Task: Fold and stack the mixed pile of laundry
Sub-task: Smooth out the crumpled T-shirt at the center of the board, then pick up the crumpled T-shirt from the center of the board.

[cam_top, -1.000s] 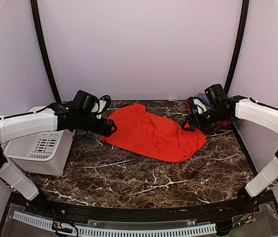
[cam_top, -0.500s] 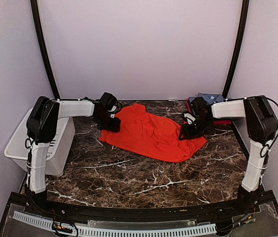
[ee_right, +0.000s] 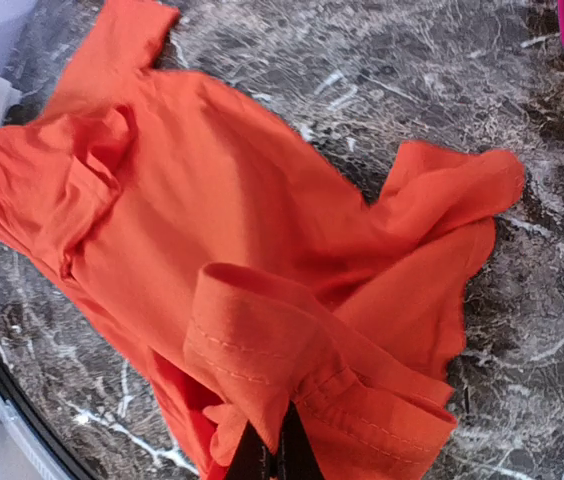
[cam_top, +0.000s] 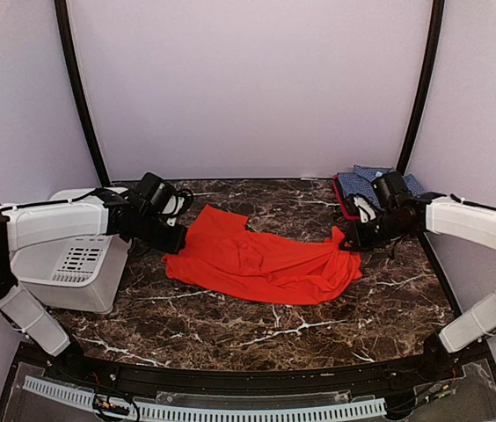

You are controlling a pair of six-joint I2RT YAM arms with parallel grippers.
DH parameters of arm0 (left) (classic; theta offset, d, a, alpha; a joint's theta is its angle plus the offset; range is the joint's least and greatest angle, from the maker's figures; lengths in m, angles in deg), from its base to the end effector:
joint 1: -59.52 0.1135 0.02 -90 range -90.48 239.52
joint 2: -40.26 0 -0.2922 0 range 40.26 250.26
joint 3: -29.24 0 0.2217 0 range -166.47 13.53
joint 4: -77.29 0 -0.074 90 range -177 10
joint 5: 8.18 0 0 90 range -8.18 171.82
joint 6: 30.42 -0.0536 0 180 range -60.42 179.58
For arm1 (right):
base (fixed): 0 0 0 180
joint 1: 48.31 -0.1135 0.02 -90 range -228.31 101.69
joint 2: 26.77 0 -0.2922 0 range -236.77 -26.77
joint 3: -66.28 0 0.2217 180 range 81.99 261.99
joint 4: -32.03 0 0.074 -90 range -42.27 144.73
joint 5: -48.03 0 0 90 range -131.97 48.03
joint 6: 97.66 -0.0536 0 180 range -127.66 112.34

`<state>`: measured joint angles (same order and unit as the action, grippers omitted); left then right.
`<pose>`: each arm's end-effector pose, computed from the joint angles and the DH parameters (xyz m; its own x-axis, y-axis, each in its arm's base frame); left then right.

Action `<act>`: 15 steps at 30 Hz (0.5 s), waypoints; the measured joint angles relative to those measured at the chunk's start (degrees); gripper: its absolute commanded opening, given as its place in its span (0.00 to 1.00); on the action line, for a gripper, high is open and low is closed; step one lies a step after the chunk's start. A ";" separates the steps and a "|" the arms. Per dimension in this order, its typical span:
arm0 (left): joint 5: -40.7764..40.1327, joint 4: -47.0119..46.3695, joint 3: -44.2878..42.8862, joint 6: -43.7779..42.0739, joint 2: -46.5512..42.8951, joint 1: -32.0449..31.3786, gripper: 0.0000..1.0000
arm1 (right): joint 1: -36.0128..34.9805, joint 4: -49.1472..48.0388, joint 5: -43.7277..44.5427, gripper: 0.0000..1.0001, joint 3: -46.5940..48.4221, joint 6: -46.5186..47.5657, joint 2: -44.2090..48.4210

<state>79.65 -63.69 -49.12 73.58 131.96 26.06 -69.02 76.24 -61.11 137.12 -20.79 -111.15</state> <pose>0.2700 -0.1760 0.2534 -0.7696 0.2189 -0.5998 0.3561 0.9269 -0.1186 0.2495 0.1131 0.2470 -0.8835 -0.1046 -0.4567 -0.3050 0.8683 0.3913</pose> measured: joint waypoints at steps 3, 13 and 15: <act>0.00 0.87 1.62 -0.63 -6.29 -4.59 0.00 | -0.31 0.24 -1.90 0.00 -3.02 -3.17 8.28; 6.21 14.62 2.84 -2.78 -3.10 -22.88 0.54 | -6.75 6.36 -9.16 0.86 -18.56 -17.03 22.84; 6.05 16.06 2.51 -2.60 -3.10 -22.71 0.60 | -7.56 9.03 -8.70 0.96 -18.25 -18.75 26.34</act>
<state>85.70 -47.63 -46.61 70.98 128.86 3.35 -76.58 85.27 -69.80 118.87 -39.54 -84.81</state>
